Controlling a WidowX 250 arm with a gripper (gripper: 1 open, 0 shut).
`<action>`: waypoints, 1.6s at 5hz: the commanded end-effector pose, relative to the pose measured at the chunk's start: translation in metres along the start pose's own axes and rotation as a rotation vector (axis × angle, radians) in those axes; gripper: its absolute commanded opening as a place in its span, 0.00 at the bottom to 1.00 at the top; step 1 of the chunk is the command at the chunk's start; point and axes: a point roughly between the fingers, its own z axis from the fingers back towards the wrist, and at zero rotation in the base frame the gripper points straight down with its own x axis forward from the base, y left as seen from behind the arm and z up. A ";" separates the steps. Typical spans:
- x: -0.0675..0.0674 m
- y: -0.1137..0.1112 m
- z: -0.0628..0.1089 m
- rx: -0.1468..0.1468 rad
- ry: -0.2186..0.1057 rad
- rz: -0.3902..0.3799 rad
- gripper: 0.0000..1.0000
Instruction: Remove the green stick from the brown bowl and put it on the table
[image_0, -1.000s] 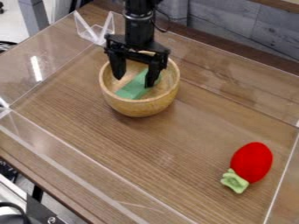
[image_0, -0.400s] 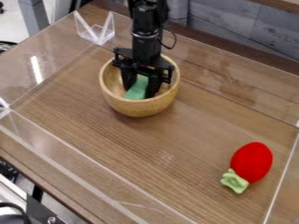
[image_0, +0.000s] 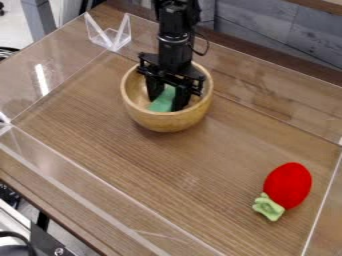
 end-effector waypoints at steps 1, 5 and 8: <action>0.004 -0.008 0.012 0.002 -0.045 0.015 0.00; -0.009 -0.005 0.009 -0.026 -0.072 0.045 0.00; -0.028 -0.009 0.023 -0.062 -0.093 0.157 0.00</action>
